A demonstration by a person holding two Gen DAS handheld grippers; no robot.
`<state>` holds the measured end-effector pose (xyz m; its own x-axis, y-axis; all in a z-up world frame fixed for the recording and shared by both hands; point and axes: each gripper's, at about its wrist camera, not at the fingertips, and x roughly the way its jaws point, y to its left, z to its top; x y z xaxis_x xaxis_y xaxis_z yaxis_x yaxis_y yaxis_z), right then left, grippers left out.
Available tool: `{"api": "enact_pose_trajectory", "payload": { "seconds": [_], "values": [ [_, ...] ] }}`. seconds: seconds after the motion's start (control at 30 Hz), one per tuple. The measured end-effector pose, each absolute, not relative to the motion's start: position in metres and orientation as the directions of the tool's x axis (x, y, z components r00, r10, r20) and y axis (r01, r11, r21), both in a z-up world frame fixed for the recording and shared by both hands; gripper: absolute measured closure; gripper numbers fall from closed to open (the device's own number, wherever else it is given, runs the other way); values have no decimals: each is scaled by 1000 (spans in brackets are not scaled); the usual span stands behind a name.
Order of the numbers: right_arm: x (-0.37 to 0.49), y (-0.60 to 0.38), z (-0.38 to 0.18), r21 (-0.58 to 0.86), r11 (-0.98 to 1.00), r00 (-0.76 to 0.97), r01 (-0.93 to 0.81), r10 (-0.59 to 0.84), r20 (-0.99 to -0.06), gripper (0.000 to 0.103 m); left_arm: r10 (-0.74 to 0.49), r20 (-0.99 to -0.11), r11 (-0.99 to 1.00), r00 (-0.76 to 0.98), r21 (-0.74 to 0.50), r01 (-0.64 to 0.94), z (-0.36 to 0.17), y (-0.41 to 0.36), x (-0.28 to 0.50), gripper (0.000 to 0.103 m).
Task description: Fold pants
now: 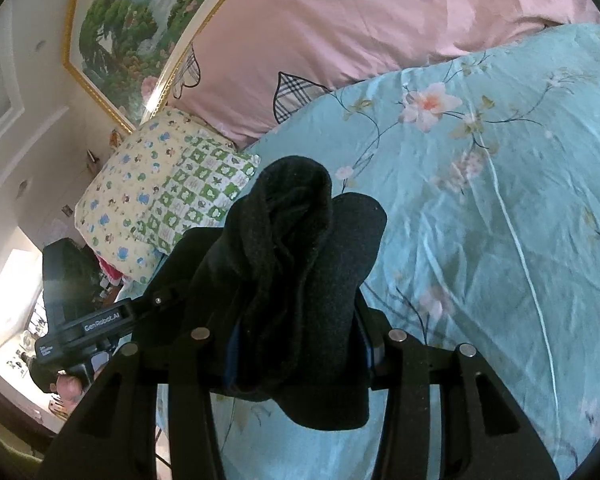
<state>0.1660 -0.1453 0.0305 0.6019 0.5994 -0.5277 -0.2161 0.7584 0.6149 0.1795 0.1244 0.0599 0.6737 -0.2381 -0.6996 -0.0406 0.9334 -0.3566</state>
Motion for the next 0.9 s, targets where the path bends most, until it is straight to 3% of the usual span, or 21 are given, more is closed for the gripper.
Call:
{"api": "enact_pose_trajectory", "payload": {
  "seconds": [0.67,0.9],
  "values": [
    [239,-129,3,610,761,560,-223,612,-559,56,-178,-740,936,648,-330,-119,32,144,236,73],
    [244,-127,-7,575,791,553,-209,581,-597,45,-149,-757,947,636,-294,-128,17,145,236,59]
  ]
}}
